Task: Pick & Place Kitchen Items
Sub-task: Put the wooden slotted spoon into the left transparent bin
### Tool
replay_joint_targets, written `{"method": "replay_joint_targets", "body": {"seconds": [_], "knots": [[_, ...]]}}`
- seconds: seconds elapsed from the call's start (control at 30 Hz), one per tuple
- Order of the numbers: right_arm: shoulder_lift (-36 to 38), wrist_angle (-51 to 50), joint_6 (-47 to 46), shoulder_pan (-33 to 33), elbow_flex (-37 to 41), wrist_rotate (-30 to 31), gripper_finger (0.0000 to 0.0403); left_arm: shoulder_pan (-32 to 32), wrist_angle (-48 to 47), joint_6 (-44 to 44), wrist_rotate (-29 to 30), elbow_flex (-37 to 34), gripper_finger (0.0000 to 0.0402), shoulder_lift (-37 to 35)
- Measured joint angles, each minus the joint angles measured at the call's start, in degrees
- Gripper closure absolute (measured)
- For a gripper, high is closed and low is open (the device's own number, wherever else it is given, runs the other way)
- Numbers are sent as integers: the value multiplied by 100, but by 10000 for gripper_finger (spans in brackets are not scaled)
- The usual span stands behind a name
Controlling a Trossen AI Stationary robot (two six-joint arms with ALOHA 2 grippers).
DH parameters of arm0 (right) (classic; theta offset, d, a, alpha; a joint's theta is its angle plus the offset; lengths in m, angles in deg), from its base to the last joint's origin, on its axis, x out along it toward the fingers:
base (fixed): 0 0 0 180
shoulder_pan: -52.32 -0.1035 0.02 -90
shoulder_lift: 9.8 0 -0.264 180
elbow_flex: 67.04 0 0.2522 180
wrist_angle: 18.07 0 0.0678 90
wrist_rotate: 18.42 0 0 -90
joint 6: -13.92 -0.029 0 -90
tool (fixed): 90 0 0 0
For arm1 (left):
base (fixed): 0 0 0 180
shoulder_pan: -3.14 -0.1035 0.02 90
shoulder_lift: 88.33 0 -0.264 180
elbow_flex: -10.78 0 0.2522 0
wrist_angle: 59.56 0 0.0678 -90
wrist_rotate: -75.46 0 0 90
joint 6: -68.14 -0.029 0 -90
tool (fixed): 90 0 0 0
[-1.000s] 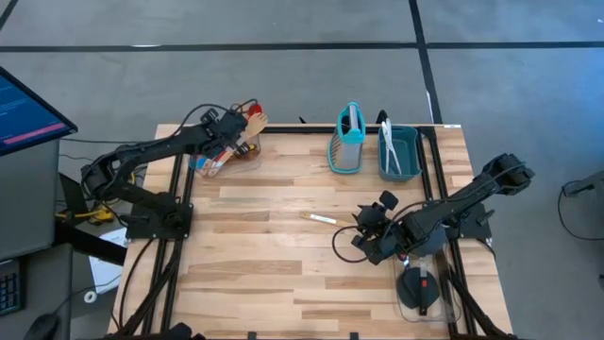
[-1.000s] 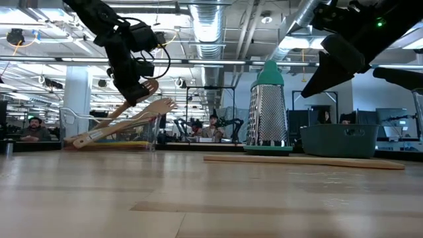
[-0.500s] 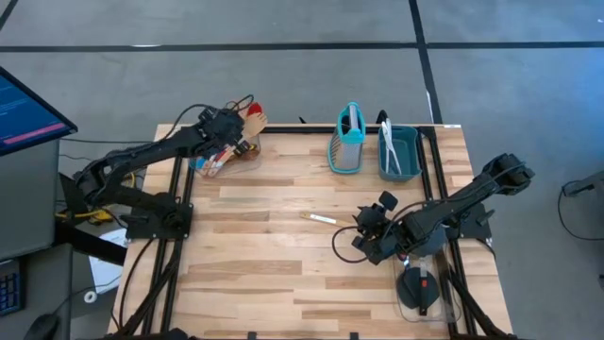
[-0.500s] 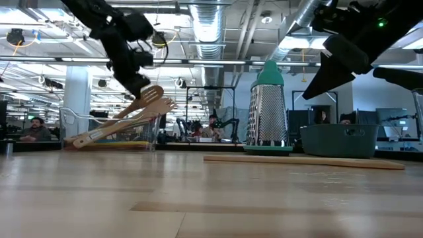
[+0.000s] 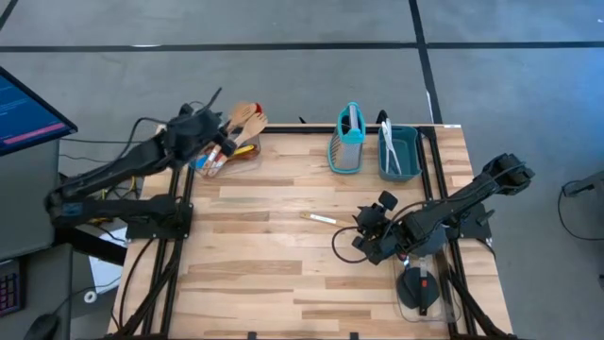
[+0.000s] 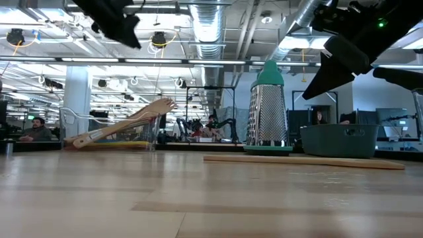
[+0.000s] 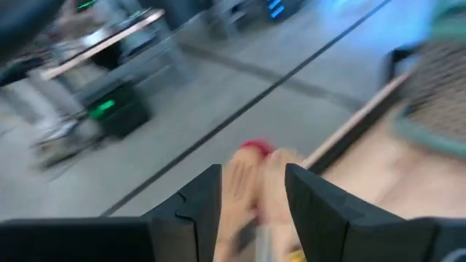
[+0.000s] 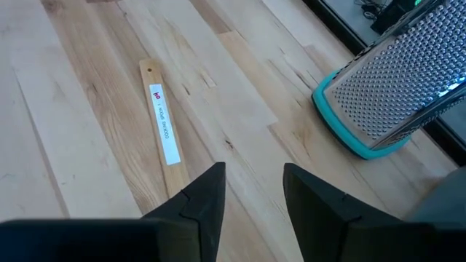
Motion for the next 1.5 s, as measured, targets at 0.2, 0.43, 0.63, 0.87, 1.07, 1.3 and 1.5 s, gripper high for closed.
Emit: {"method": "replay_joint_targets", "body": {"seconds": [0.2,0.43,0.63,0.87,1.07,1.3,1.5], "knots": [[0,3,145,0,0,19,277,877,202,777,-845,3,280,-425],[0,79,254,0,0,13,284,2115,261,1249,-1382,4,318,-248],[0,654,256,36,-2,-381,285,3106,272,1249,-1371,4,347,270],[0,944,256,341,-258,-1721,310,3698,299,1297,-824,2,394,864],[-1,941,611,420,-596,-1905,373,3952,374,1781,-822,2,399,1415],[0,885,900,417,-984,-1953,396,4088,1187,1804,-884,0,399,2295],[0,547,920,231,-1224,-1951,401,3970,2139,1464,-1484,2,399,3159]]}}
